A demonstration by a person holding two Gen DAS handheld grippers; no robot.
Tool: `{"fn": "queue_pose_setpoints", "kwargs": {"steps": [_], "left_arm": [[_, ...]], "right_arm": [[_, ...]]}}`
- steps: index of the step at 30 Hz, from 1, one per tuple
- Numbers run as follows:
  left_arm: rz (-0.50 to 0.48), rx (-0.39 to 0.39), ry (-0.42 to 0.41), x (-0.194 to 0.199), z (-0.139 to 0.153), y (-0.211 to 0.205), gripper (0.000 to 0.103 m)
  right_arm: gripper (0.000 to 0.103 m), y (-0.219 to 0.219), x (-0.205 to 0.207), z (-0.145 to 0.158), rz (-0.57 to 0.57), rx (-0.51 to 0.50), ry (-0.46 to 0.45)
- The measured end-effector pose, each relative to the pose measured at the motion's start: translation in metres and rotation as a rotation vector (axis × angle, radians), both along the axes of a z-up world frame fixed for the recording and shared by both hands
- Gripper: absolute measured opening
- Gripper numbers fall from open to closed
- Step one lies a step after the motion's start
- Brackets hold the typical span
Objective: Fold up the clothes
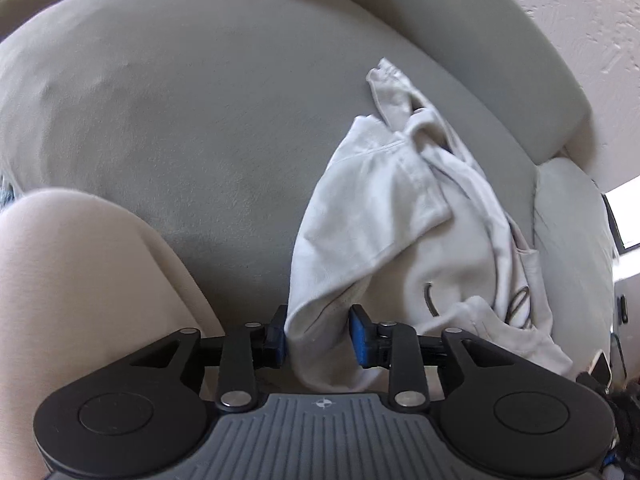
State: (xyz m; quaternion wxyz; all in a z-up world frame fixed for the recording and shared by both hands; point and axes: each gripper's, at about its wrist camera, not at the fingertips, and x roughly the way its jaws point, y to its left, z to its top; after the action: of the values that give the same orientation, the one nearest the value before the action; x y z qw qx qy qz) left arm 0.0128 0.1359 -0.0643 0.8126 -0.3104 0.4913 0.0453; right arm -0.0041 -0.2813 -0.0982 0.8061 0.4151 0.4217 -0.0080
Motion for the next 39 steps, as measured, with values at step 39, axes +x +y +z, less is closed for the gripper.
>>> {"fn": "queue_pose_setpoints", "kwargs": {"steps": [39], "left_arm": [[-0.121,0.224,-0.154,-0.02,0.045,-0.033,0.001]], "right_arm": [[0.036,-0.018,-0.006,0.011,0.144,-0.215,0.242]]}}
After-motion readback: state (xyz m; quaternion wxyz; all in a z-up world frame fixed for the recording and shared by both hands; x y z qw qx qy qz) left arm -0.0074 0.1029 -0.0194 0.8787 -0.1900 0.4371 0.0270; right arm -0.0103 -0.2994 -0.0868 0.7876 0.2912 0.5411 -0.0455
